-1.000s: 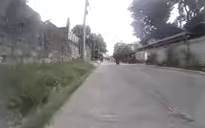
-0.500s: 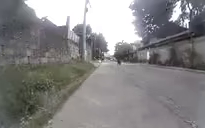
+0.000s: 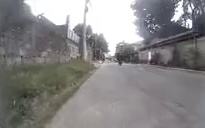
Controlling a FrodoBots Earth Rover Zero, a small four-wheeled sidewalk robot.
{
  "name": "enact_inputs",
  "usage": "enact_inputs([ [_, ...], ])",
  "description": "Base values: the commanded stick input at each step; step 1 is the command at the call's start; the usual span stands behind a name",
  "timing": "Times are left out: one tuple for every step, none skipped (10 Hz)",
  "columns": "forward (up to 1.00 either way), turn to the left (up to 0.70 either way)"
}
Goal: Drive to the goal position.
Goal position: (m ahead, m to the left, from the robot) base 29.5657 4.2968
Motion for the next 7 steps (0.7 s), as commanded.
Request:
enact_inputs([
  [0.7,-0.1],
  [0.7,-0.14],
  [0.7,-0.14],
  [0.7,-0.14],
  [0.7,-0.17],
  [0.7,-0.21],
  [0.7,-0.22],
])
